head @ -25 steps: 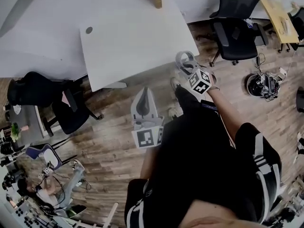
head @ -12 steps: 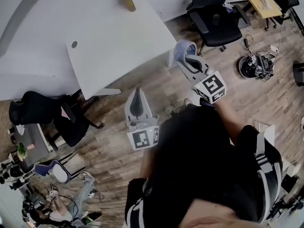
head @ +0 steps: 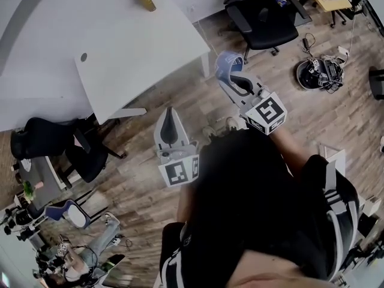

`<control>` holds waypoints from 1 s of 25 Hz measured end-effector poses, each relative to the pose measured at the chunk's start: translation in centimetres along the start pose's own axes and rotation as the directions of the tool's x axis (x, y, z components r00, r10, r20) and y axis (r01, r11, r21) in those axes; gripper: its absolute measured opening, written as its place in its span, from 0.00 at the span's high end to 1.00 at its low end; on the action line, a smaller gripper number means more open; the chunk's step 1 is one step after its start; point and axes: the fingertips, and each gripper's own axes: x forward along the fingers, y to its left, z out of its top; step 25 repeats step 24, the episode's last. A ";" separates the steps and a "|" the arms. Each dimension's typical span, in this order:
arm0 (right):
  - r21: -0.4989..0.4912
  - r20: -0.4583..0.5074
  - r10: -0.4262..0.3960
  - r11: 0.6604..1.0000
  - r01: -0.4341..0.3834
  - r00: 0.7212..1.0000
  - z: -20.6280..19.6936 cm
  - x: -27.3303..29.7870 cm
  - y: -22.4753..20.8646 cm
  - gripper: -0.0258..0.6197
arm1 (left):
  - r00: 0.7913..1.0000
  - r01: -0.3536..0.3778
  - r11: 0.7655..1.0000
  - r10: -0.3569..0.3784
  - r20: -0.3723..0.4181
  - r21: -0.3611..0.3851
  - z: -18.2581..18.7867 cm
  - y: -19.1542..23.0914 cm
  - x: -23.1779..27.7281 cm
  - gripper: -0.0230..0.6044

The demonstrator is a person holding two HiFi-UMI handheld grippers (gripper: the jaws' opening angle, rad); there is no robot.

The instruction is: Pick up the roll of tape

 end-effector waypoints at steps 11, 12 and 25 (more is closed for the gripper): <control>0.011 0.013 0.019 1.000 -0.019 1.000 0.2 -0.6 -1.4 0.86 | 1.000 -0.015 1.000 0.015 -0.002 -0.001 -0.1 -1.4 0.9 0.93; 0.010 0.015 0.020 1.000 -0.020 1.000 0.3 -0.6 -1.5 0.86 | 1.000 -0.013 1.000 0.013 -0.001 0.001 -0.1 -1.5 1.0 0.93; -0.003 0.014 0.027 1.000 -0.027 1.000 0.4 0.0 -0.8 0.86 | 1.000 -0.003 1.000 0.003 0.000 0.005 -0.2 -1.1 0.9 0.93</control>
